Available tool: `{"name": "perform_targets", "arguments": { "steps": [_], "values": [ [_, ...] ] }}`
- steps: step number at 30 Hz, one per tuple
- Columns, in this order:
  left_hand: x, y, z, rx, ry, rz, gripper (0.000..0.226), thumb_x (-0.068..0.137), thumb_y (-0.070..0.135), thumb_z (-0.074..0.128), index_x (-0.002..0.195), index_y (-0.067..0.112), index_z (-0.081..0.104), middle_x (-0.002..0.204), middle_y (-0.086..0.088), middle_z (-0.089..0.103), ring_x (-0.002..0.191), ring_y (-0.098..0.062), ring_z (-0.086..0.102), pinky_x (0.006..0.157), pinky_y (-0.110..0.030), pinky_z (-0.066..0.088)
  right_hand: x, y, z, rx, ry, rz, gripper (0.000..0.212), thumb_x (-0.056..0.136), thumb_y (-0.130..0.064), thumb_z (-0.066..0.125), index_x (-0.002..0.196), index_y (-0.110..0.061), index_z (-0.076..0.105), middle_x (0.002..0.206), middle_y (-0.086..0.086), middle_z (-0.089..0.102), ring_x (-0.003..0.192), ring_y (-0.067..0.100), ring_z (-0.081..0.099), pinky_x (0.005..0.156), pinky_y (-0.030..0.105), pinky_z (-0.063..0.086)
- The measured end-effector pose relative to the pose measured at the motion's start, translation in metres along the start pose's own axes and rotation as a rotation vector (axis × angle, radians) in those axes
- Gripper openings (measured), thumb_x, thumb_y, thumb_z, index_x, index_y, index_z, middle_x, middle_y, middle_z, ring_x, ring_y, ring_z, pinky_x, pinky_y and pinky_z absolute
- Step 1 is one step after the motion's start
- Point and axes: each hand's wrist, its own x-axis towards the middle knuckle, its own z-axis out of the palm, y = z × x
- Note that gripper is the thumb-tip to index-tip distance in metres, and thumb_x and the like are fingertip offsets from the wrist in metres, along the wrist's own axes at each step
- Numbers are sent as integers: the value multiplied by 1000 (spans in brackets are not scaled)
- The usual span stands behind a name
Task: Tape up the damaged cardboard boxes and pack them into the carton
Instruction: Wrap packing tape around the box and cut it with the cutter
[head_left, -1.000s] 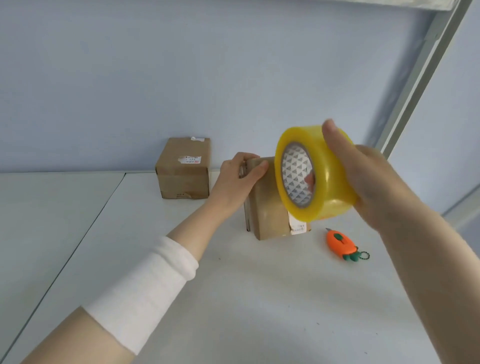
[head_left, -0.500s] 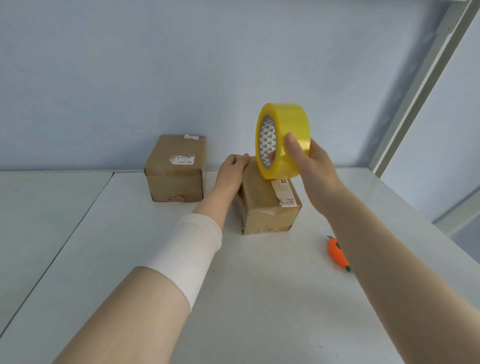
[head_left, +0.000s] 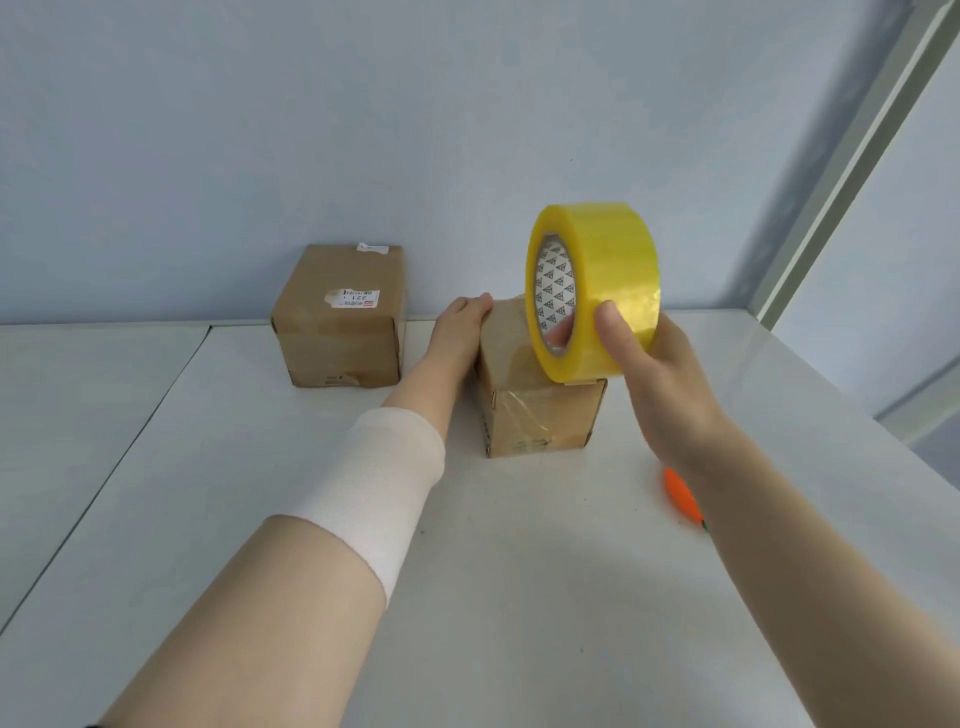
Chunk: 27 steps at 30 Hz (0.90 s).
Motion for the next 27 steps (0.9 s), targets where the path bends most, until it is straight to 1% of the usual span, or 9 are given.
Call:
{"name": "perform_targets", "arguments": {
  "steps": [4, 7, 11, 13, 16, 19, 22, 25, 27],
  "values": [
    [-2, 2, 1, -13, -10, -5, 19, 94, 27, 45, 78, 18, 50, 83, 0, 52, 81, -15, 48, 68, -29, 37, -22, -11, 3, 64, 194, 11, 45, 78, -59, 59, 73, -15, 68, 64, -7, 71, 63, 3, 66, 55, 16, 52],
    [0, 0, 0, -10, -14, -6, 20, 93, 29, 44, 77, 18, 49, 81, 0, 50, 76, -14, 46, 66, -29, 35, -56, -10, -6, -65, 249, 116, 51, 60, -75, 57, 68, -26, 68, 60, -2, 67, 54, 5, 60, 45, 17, 48],
    [-3, 1, 3, 31, -38, -3, 22, 96, 31, 40, 82, 15, 48, 84, -2, 48, 77, -16, 47, 65, -30, 34, -92, 6, -6, -91, 215, 308, 51, 48, -74, 57, 68, -29, 71, 66, 0, 72, 54, 9, 64, 53, 22, 51],
    [-8, 4, 3, 58, -33, 19, 25, 98, 34, 39, 103, 12, 49, 98, -3, 51, 94, -19, 52, 76, -29, 38, -89, 8, -6, -72, 208, 357, 57, 49, -70, 53, 68, -19, 70, 64, -1, 72, 53, 8, 65, 50, 19, 51],
    [-30, 1, -12, 208, -49, 311, 50, 96, 40, 46, 140, 23, 29, 142, -3, 35, 136, -15, 28, 106, -24, 24, -83, 3, -6, -53, 195, 372, 51, 55, -64, 53, 73, -18, 67, 59, -4, 71, 50, 4, 65, 43, 14, 48],
    [-58, -8, -34, 639, -364, 694, 68, 76, 57, 58, 135, 43, 29, 157, -1, 9, 146, -15, -4, 116, -33, 6, -82, 5, -5, -44, 202, 361, 48, 59, -63, 54, 74, -20, 65, 57, -7, 70, 47, 2, 63, 41, 13, 46],
    [-63, -11, -41, 915, -402, 821, 66, 76, 44, 69, 135, 29, 44, 152, -2, 25, 145, -25, 6, 117, -38, 13, -79, 4, -2, -42, 190, 374, 37, 76, -56, 56, 75, -20, 65, 58, -8, 70, 49, 2, 63, 42, 13, 47],
    [-64, -6, -40, 854, -364, 880, 56, 81, 25, 71, 133, 15, 50, 145, -5, 37, 141, -25, 21, 115, -25, 15, -75, -7, -6, -45, 152, 374, 43, 66, -61, 54, 69, -20, 68, 61, -8, 71, 53, 4, 65, 52, 20, 53],
    [-68, -1, -43, 739, -372, 825, 49, 83, 21, 69, 129, 20, 52, 140, 0, 43, 137, -20, 31, 114, -27, 21, -72, -22, -11, 7, 127, 329, 44, 57, -60, 56, 62, -18, 70, 59, -5, 70, 51, 7, 66, 48, 23, 51]
  ]
}}
